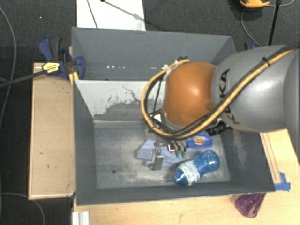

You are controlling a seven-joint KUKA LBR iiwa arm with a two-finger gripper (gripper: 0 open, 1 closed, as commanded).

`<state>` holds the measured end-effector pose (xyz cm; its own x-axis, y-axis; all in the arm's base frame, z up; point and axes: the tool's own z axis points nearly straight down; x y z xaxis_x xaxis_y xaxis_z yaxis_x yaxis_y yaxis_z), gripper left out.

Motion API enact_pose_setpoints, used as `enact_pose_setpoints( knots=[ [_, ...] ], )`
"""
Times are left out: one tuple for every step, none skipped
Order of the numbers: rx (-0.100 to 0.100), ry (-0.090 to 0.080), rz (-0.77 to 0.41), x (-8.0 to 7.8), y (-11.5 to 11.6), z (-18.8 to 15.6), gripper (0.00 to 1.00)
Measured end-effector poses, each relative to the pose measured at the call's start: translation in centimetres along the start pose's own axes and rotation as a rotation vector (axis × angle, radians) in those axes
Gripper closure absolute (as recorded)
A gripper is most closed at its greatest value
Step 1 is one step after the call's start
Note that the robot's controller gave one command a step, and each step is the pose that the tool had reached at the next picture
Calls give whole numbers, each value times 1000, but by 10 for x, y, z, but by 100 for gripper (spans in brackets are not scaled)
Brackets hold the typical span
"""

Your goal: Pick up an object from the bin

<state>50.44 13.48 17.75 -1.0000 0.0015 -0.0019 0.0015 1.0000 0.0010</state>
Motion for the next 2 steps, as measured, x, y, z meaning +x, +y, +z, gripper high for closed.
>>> enact_pose_setpoints(
  knots=[
    [0, -3, -1, -47, -52, 68, 0],
    [0, -1, 25, -70, -87, 108, 0]
  ],
)
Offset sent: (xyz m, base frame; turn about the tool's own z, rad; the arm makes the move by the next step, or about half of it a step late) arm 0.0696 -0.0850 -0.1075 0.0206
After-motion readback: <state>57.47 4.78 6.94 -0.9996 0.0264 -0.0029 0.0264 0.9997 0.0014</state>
